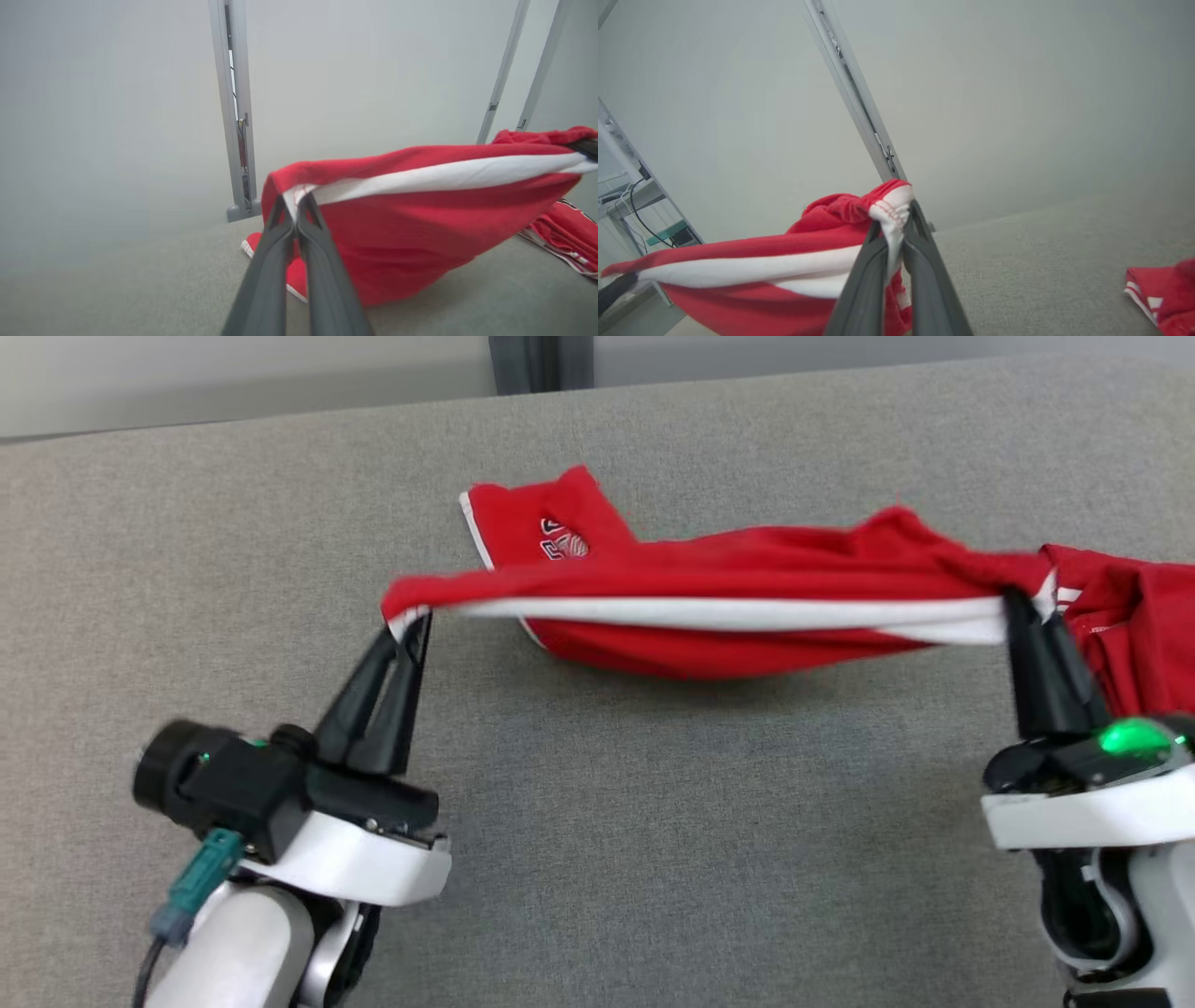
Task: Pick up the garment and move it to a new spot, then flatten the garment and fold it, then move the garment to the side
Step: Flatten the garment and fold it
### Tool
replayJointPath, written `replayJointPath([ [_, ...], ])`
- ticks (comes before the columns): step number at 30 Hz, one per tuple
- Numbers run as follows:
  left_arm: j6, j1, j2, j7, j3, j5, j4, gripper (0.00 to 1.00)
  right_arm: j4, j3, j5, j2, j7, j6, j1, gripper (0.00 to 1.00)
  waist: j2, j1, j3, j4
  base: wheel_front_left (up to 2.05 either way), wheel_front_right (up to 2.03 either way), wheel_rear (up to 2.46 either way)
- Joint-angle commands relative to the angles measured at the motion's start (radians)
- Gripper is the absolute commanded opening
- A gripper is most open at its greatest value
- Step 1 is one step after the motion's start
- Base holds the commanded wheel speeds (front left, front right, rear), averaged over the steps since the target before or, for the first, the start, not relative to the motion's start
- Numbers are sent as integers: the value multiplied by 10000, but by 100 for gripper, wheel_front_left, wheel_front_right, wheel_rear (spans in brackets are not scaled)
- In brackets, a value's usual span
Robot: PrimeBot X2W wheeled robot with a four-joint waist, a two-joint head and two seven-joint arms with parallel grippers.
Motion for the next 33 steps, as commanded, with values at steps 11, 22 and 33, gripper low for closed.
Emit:
replayJointPath([
  [11,480,-1537,368,-57,814,649,-3412,0,-3460,-1109,713,407,641,-1,-170,0,0,0,-581,7,0,0,0],
  [22,400,-2765,468,575,868,763,-4148,0,-3968,-1505,943,1022,1233,-1,-864,0,0,0,-427,-164,0,0,0],
  [33,-951,-6471,13,112,1029,-199,741,0,244,-1146,1306,542,1202,-3,-4738,0,0,0,470,-86,0,0,0],
])
